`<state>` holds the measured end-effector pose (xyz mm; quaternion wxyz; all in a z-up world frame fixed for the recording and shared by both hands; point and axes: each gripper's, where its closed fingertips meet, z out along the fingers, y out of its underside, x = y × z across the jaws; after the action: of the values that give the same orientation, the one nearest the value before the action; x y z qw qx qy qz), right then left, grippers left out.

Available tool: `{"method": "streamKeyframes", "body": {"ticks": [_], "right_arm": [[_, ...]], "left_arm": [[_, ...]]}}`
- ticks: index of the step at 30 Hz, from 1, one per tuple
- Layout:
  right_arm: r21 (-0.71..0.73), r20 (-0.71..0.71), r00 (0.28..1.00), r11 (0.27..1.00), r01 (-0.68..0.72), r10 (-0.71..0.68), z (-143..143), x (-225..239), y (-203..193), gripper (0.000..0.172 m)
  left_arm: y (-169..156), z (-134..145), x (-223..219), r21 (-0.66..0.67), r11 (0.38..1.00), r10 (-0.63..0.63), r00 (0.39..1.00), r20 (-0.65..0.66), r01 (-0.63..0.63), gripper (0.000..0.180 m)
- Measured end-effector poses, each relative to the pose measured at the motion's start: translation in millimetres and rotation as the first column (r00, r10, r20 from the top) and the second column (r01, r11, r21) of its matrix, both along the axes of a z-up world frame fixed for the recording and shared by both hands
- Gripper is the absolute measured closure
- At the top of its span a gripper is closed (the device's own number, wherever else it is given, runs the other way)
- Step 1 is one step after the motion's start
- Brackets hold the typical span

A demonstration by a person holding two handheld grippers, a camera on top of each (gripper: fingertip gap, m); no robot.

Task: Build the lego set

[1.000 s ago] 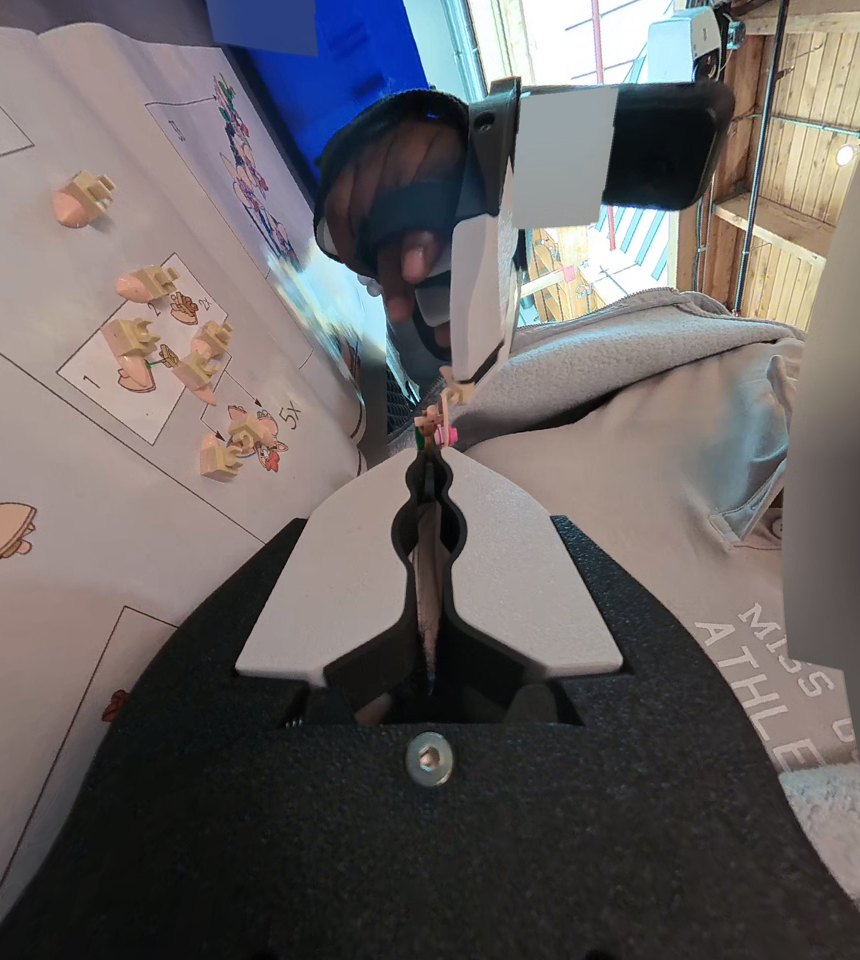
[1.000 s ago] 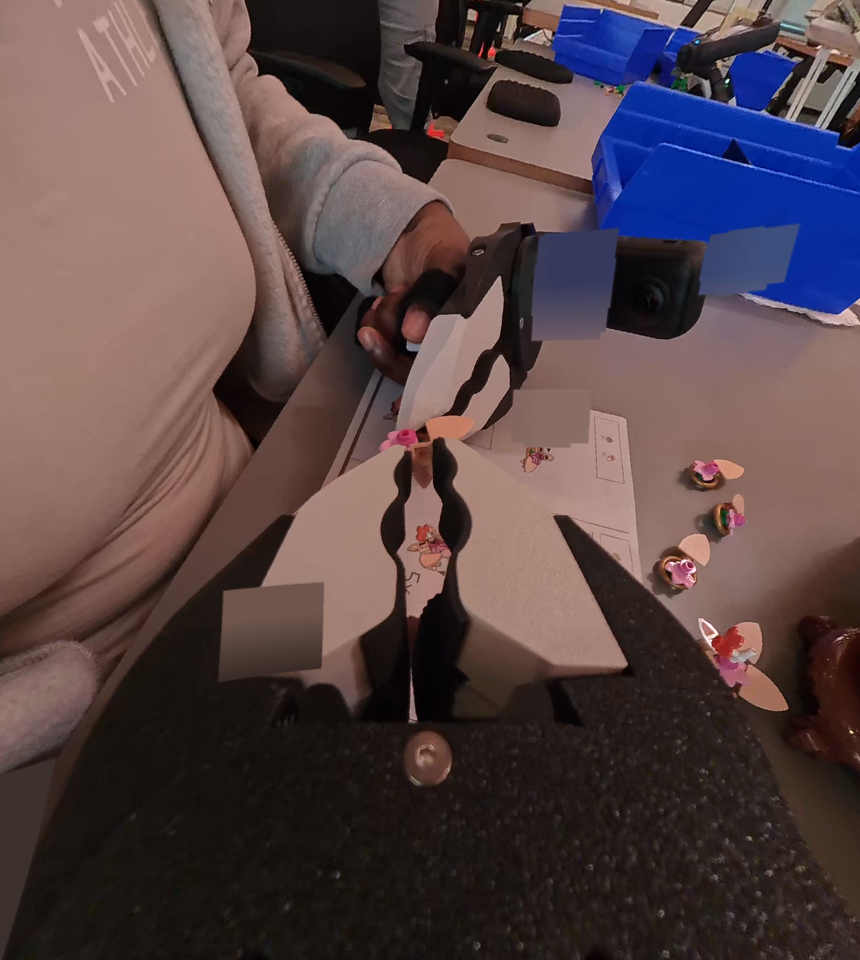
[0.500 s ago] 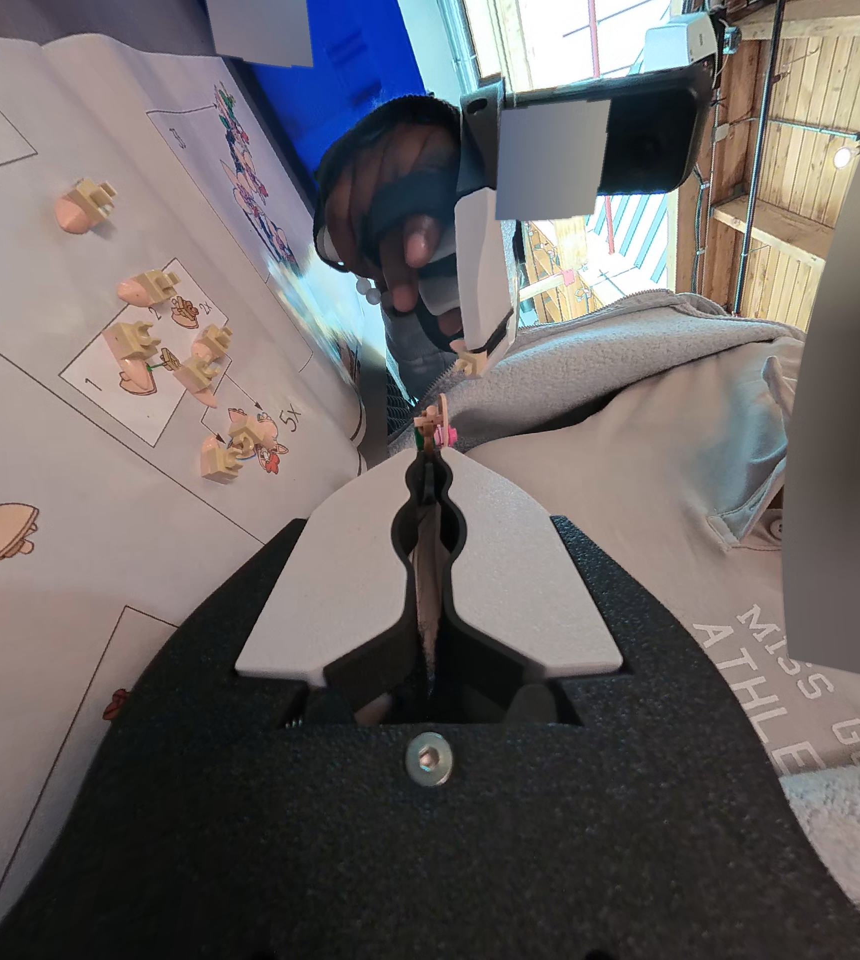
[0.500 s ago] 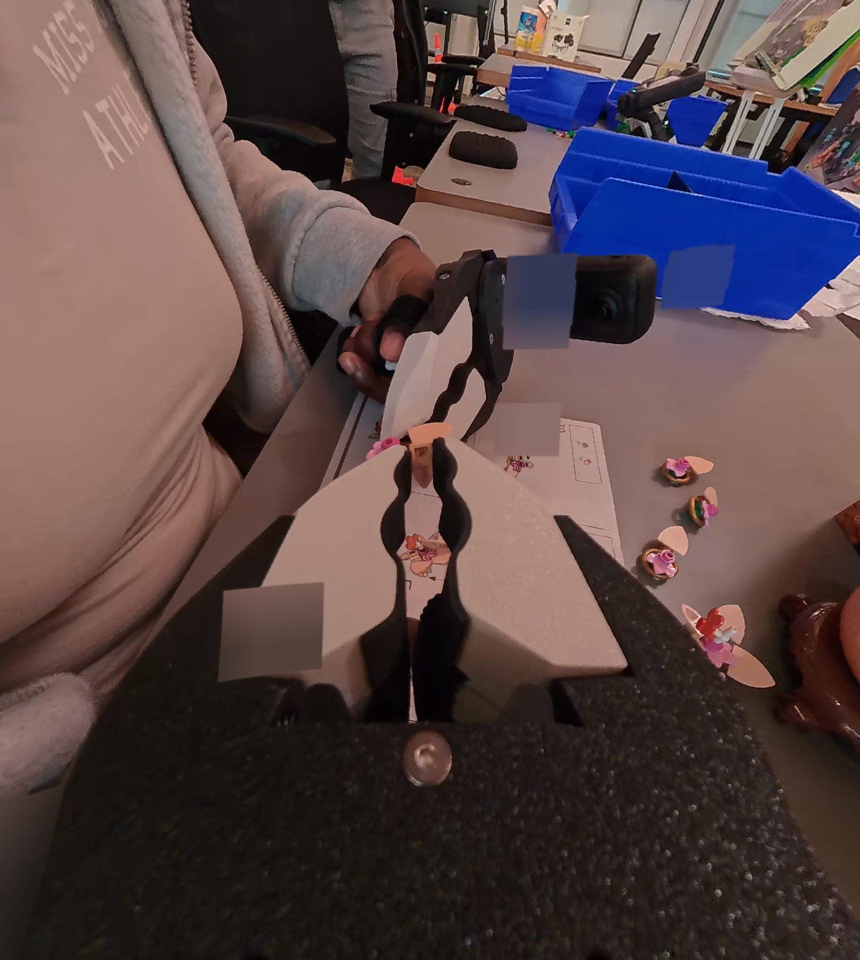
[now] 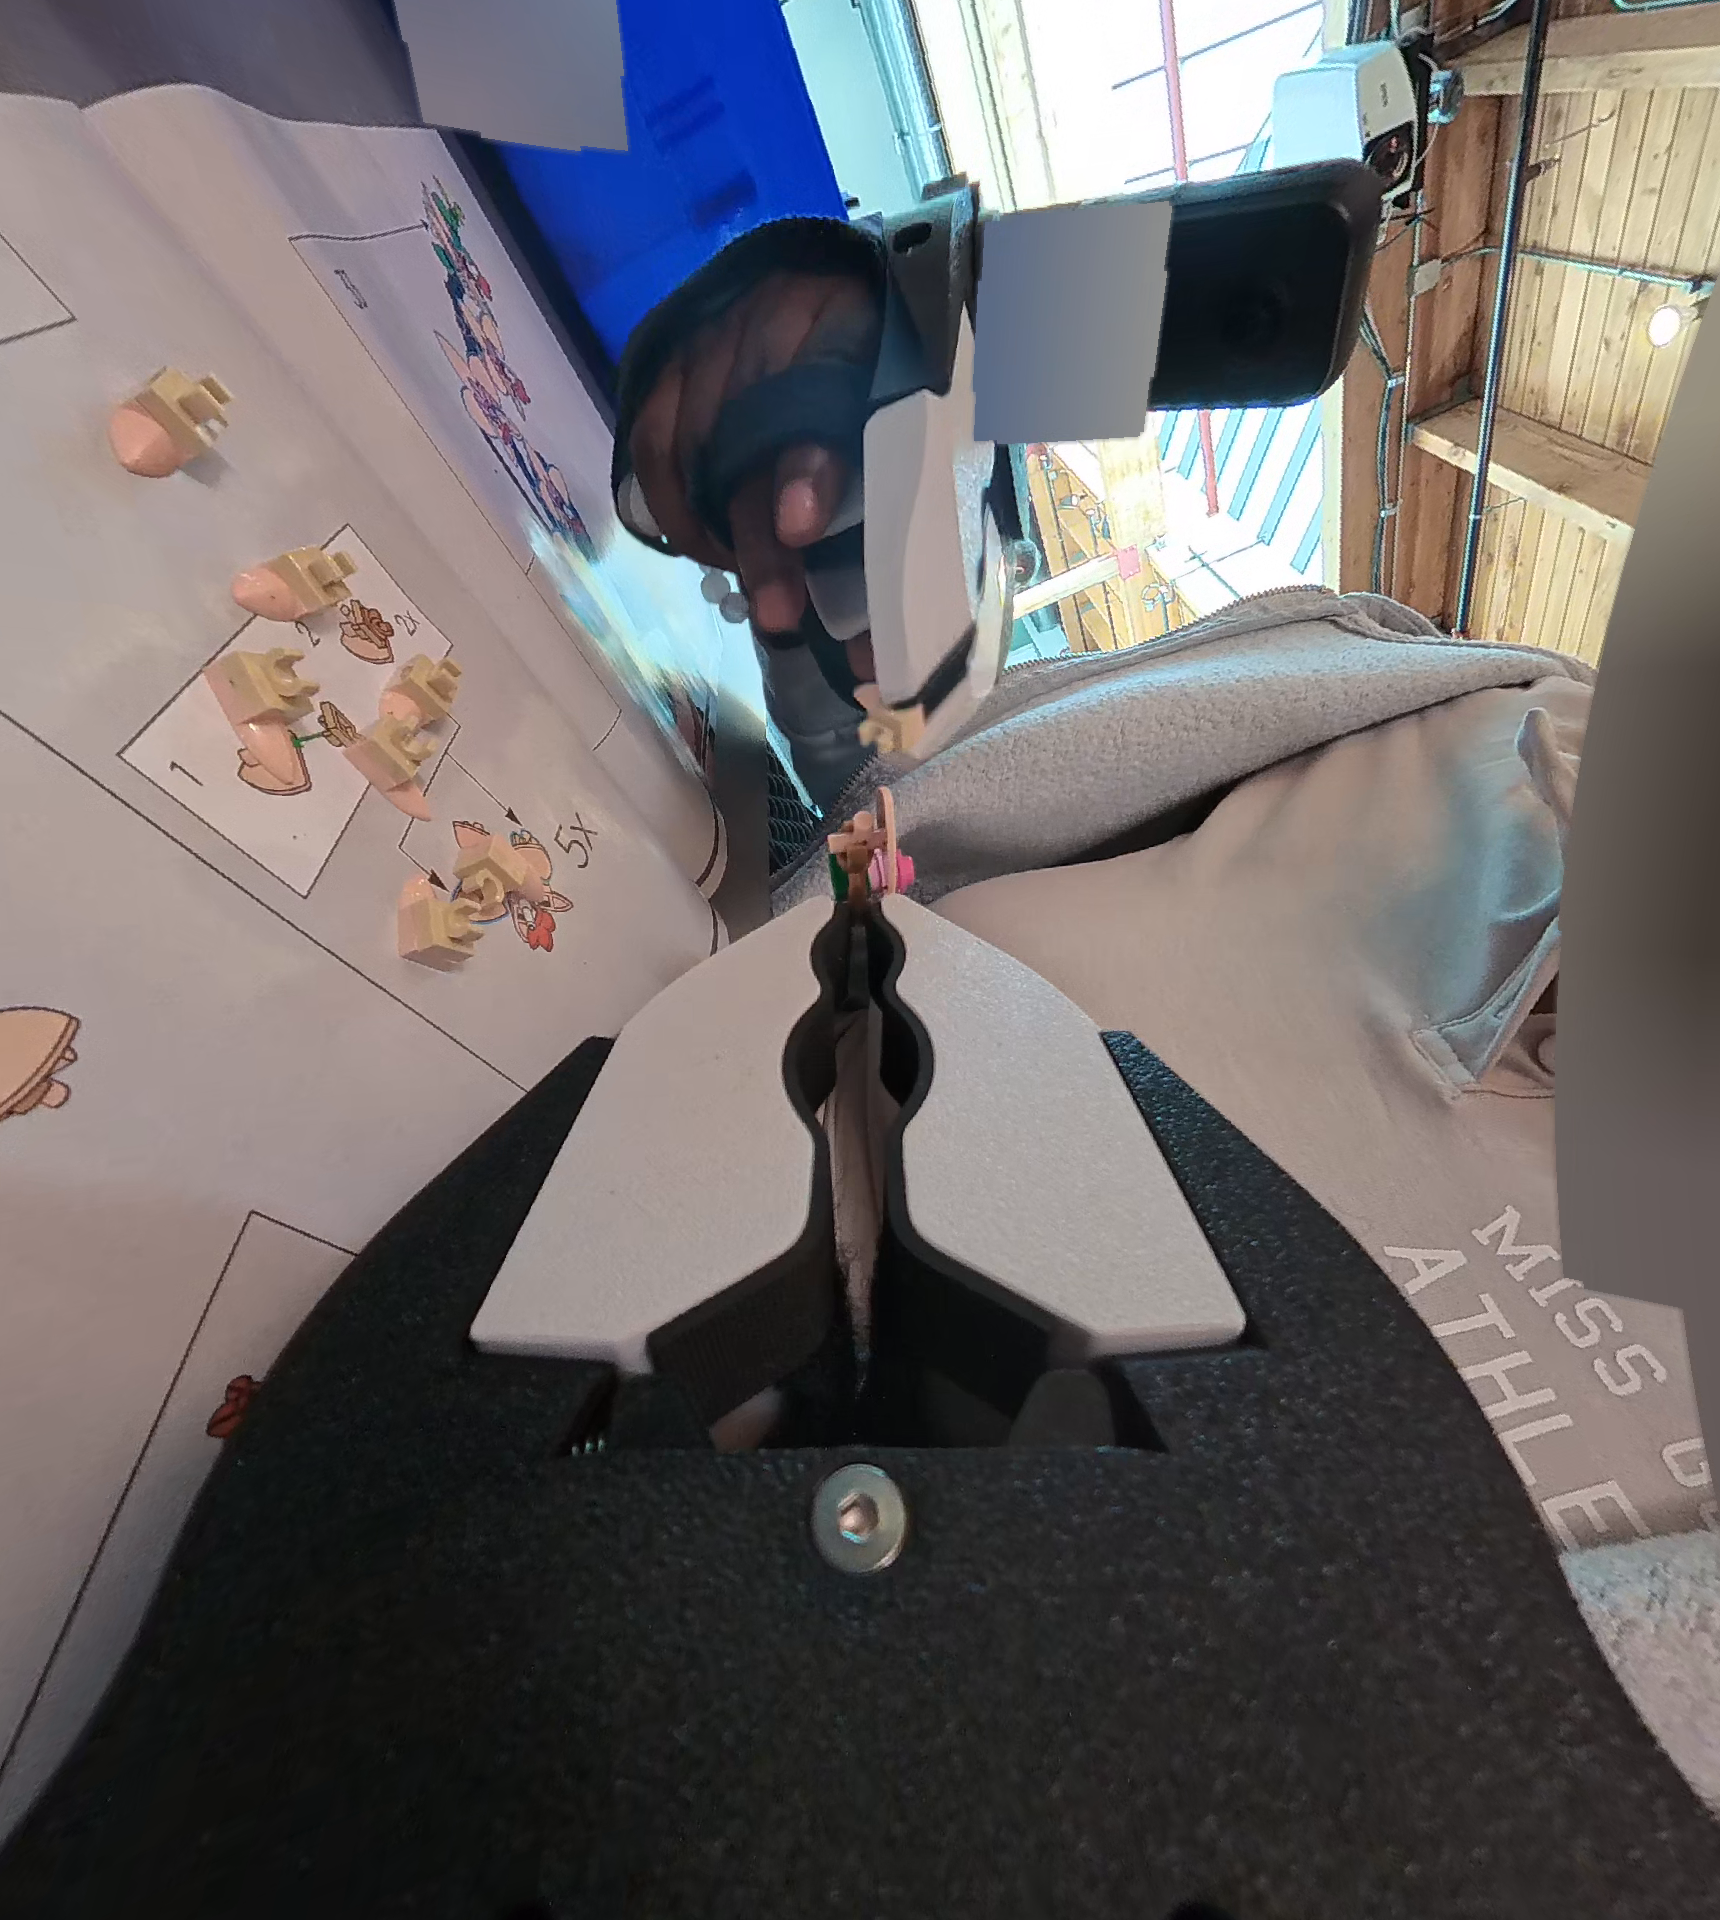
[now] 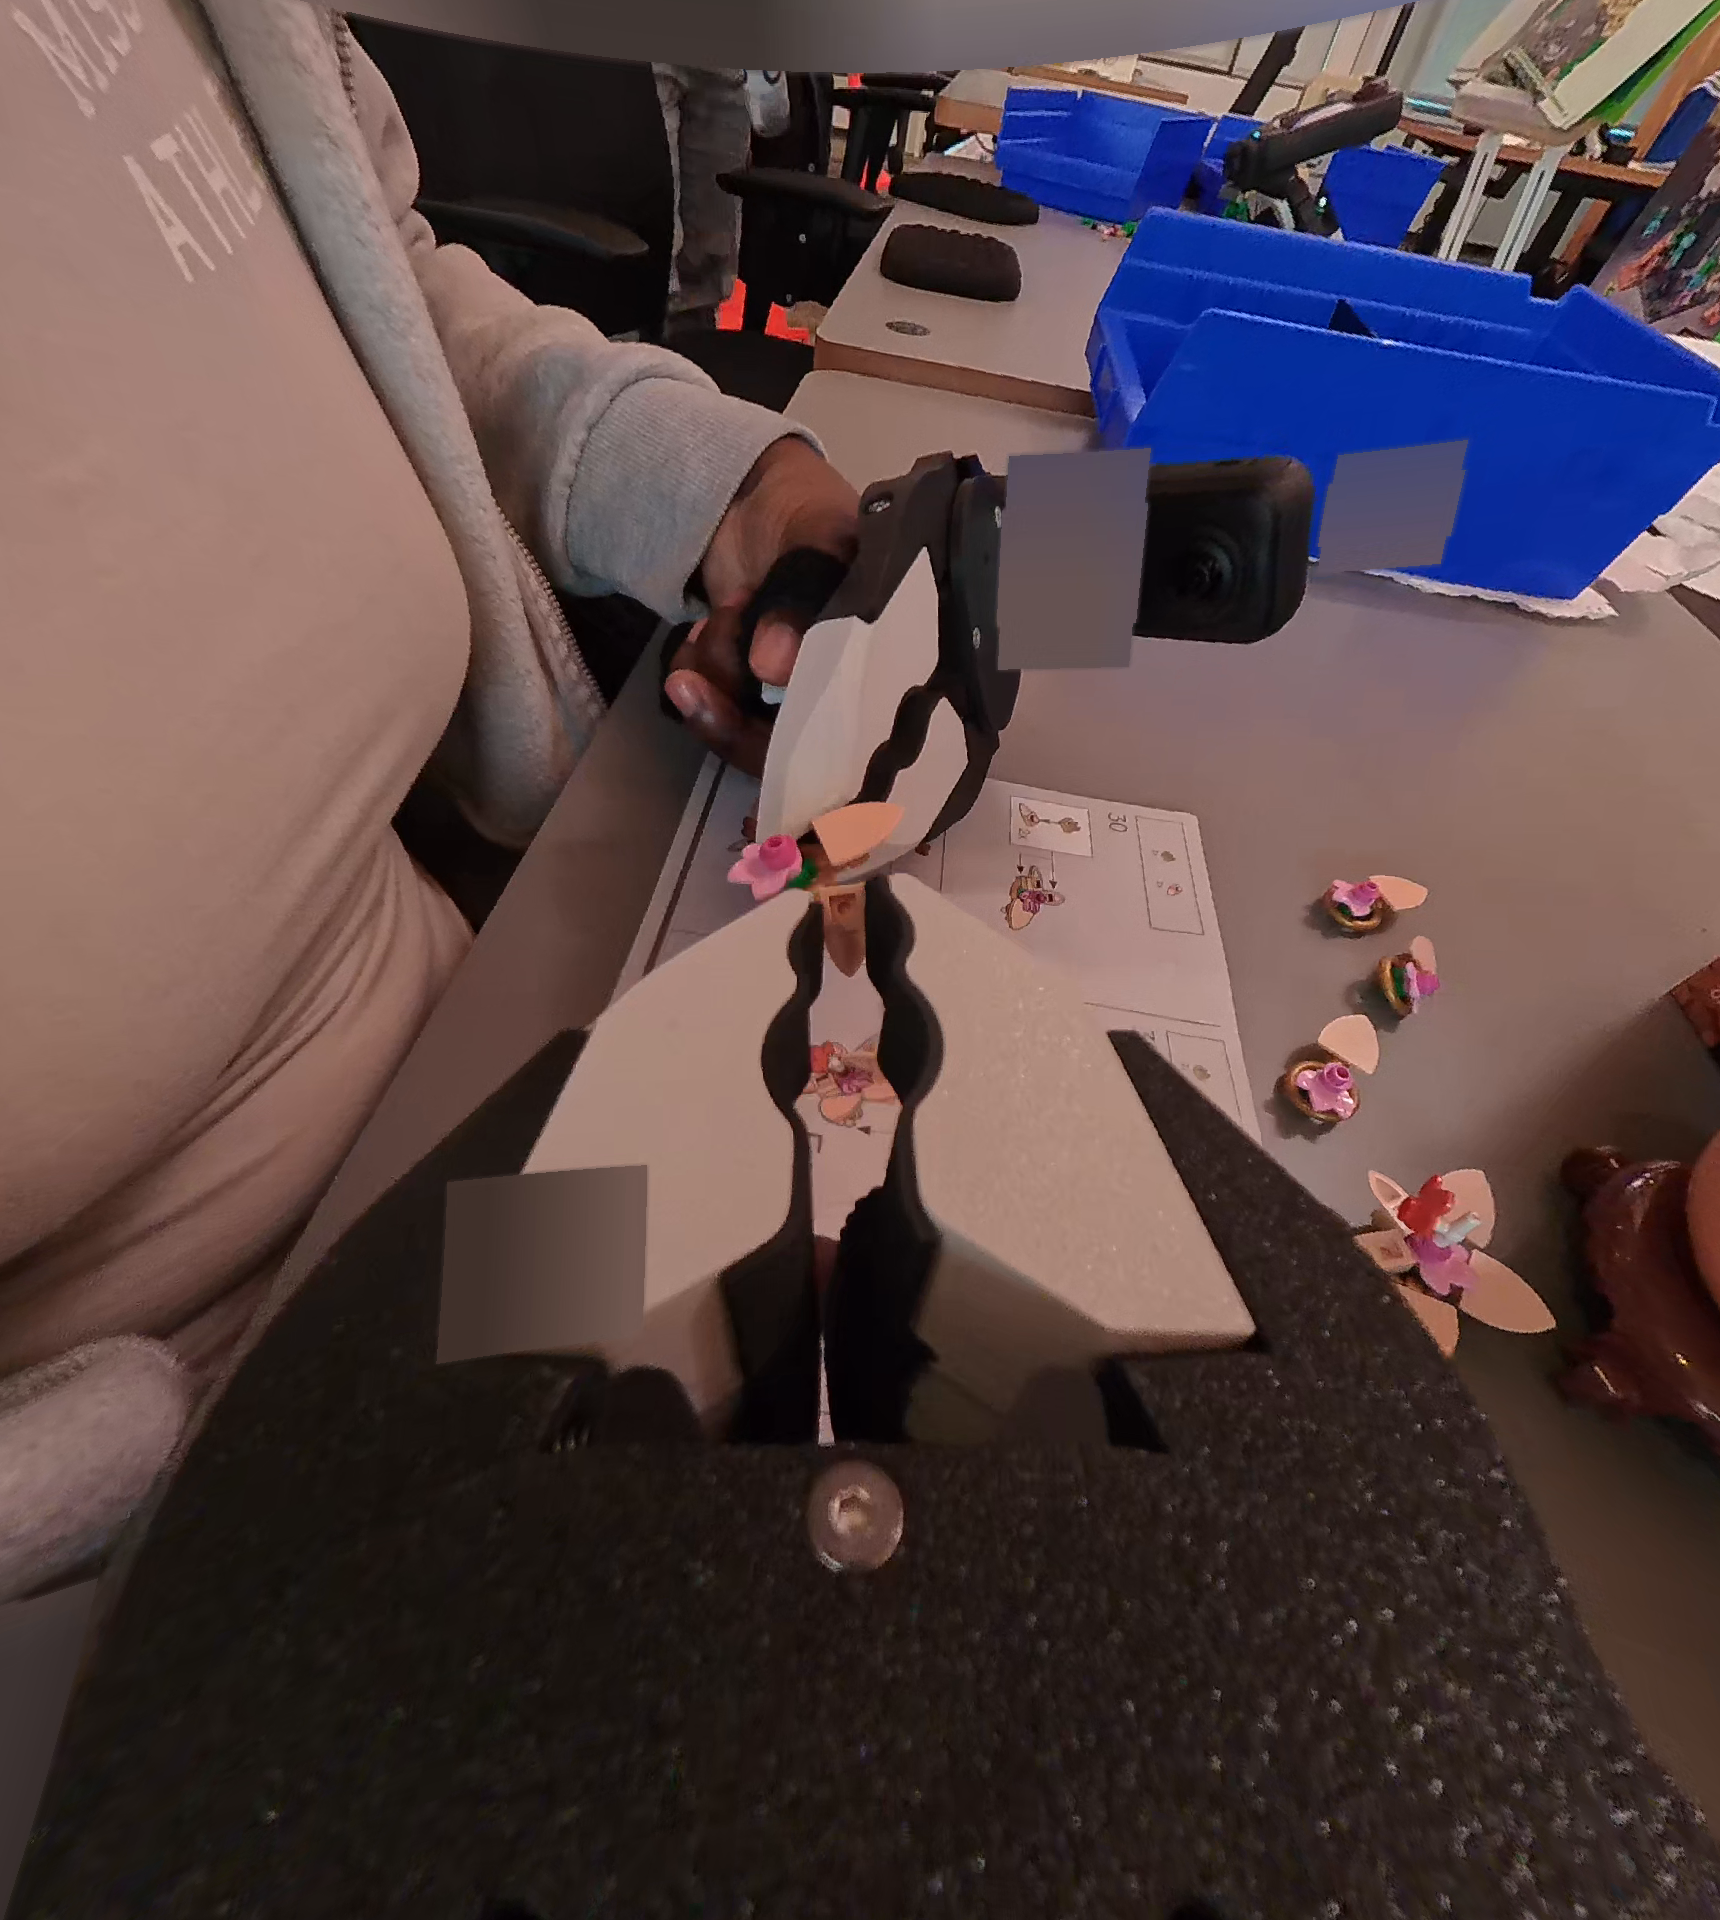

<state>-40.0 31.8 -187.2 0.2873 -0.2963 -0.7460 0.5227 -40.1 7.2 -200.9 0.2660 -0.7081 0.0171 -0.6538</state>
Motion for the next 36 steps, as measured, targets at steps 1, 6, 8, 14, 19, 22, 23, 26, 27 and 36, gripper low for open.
{"method": "streamKeyframes", "body": {"ticks": [1,6,8,14,19,22,23,26,27,36], "right_arm": [[0.014,0.004,1.000,1.000,0.002,-0.002,-0.7,0.7,1.5,0.165],[0.057,0.021,1.000,0.998,0.001,-0.002,-0.8,3.4,6.8,0.165],[0.072,0.028,1.000,0.997,0.001,-0.004,-2.7,3.6,7.2,0.165],[0.113,0.054,0.999,0.994,0.002,-0.008,-12.0,2.1,7.8,0.165],[0.153,0.066,0.998,0.988,-0.002,-0.009,-15.8,1.4,13.8,0.165],[0.151,0.079,0.997,0.988,-0.026,0.014,-16.3,0.2,12.1,0.165],[0.150,0.086,0.996,0.988,-0.034,0.022,-16.9,-0.6,11.2,0.165],[0.141,0.096,0.994,0.988,-0.070,0.057,-16.5,-2.4,7.0,0.165],[0.133,0.096,0.993,0.988,-0.080,0.067,-15.4,-3.2,5.5,0.165],[0.106,0.100,0.988,0.986,-0.131,0.121,-12.3,-6.6,-5.3,0.165]], "left_arm": [[-0.1,0.0,0.0,0.000,1.000,0.000,1.000,0.000,0.000,0.178],[-0.2,0.2,0.0,0.000,1.000,-0.002,1.000,0.002,0.002,0.178],[-0.2,0.2,-0.1,0.001,1.000,-0.001,1.000,0.002,0.001,0.178],[3.0,-2.4,-1.7,-0.014,1.000,0.022,1.000,-0.011,-0.023,0.178],[3.6,-3.5,-1.7,-0.028,0.999,0.020,1.000,-0.009,-0.020,0.179],[4.2,-4.0,-2.1,-0.041,0.999,0.019,1.000,-0.001,-0.019,0.178],[4.4,-4.2,-2.0,-0.046,0.999,0.019,1.000,0.000,-0.019,0.178],[4.5,-4.8,-1.8,-0.055,0.998,0.015,1.000,0.002,-0.015,0.178],[4.5,-5.0,-1.8,-0.057,0.998,0.014,1.000,0.003,-0.014,0.178],[4.8,-2.9,-3.0,-0.057,0.998,0.017,1.000,0.022,-0.016,0.178]]}}
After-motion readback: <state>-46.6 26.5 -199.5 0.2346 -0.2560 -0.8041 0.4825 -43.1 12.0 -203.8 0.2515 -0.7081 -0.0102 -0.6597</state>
